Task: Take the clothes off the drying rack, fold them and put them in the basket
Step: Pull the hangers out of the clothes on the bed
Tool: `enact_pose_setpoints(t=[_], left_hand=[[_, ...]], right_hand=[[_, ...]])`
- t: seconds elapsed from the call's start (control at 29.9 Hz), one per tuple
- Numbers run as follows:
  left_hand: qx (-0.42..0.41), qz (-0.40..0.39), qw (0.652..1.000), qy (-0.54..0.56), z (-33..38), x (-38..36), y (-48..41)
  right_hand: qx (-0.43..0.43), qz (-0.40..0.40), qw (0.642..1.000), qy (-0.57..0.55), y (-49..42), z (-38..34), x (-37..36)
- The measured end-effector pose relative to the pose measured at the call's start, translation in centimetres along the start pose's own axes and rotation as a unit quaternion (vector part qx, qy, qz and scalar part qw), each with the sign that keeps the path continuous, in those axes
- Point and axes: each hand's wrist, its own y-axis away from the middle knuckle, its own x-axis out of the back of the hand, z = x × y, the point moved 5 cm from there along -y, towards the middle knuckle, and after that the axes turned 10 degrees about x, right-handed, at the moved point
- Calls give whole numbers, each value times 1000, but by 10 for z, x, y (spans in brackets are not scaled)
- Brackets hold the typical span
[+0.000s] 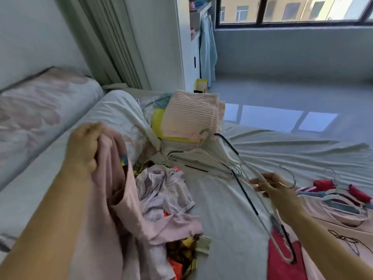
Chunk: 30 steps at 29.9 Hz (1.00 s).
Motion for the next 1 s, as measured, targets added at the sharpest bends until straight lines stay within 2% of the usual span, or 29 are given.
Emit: enact_pose_setpoints(t=[0.13, 0.23, 0.27, 0.33, 0.4, 0.5, 0.6, 0.74, 0.84, 0.9, 1.0], left_hand=[[52, -54, 989, -129, -87, -45, -47], [128, -48, 948, -287, -190, -34, -98], [140, -72, 923, -352, -224, -31, -106], [151, -131, 842, -501, -289, -26, -107], [187, -152, 780, -578, -338, -14, -101], [203, -203, 709, -644, -388, 1, -97], [195, -247, 660, -682, -425, 1, -101], [247, -301, 628, -673, -447, -5, -112], [233, -304, 649, -658, -445, -14, -123], [216, -292, 656, -661, -449, -15, -125], [224, -290, 663, -652, -455, -11, -120]], right_hand=[[-33, 6, 998, 62, -45, 25, -61], [-68, -5, 991, 113, -72, 51, -92], [-79, -6, 990, 117, -81, 60, -99], [-97, -5, 984, 150, -101, 75, -111], [-113, -5, 978, 176, -121, 83, -123], [-104, -3, 973, 208, -158, 94, -147], [-99, -21, 969, 224, -201, 126, -177], [-87, -65, 951, 289, -248, 170, -217], [-55, -101, 932, 344, -290, 193, -245], [-72, -77, 912, 396, -317, 202, -254], [-151, -16, 897, 415, -327, 212, -249]])
